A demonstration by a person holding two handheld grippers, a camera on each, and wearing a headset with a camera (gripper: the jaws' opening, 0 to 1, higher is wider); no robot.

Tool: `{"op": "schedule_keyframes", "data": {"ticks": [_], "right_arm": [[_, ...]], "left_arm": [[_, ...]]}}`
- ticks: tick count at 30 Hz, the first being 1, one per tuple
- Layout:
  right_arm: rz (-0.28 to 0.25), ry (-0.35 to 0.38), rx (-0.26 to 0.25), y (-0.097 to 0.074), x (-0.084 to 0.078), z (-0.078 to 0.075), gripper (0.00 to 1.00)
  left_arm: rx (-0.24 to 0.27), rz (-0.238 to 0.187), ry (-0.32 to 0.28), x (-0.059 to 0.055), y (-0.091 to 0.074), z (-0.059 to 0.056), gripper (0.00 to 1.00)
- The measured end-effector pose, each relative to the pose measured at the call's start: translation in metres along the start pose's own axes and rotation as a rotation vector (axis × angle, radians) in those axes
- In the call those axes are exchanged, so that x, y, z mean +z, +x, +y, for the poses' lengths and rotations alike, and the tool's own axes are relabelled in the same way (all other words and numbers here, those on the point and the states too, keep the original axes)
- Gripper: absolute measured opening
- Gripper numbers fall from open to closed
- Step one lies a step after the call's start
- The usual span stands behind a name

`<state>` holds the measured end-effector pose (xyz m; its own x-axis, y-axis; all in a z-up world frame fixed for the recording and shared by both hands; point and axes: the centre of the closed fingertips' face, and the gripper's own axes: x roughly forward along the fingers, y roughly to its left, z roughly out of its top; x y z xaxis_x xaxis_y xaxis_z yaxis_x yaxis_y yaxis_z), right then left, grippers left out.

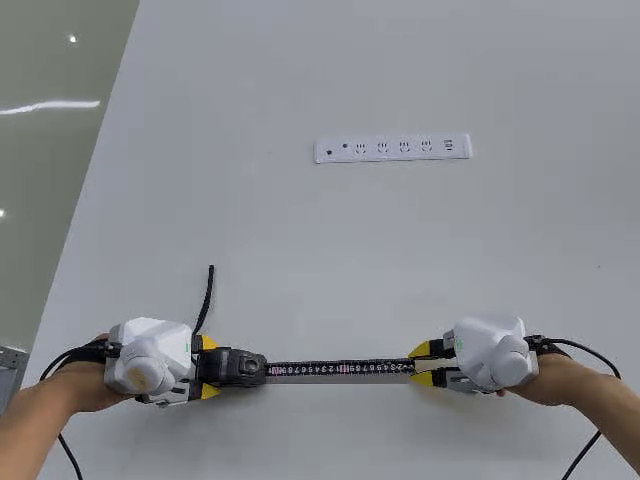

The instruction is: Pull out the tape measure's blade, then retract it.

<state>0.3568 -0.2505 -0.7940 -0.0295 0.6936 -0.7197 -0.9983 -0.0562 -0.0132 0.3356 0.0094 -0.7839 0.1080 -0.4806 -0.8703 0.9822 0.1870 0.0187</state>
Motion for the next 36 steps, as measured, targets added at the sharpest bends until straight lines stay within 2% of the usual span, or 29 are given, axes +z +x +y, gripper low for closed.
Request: {"op": "schedule_keyframes", "data": {"ticks": [20, 33, 36], "right_arm": [[0.007, 0.015, -0.005, -0.012, -0.008, 0.002, 0.10], [0.034, 0.015, -0.008, -0.008, -0.013, 0.005, 0.11], [0.044, 0.004, -0.007, -0.008, -0.012, 0.005, 0.11]], "left_arm": [[-0.007, 0.012, 0.005, 0.000, 0.000, -0.001, 0.29], [-0.019, 0.032, 0.020, -0.006, 0.005, 0.001, 0.29], [-0.021, 0.035, 0.022, -0.003, 0.006, 0.002, 0.29]]}}
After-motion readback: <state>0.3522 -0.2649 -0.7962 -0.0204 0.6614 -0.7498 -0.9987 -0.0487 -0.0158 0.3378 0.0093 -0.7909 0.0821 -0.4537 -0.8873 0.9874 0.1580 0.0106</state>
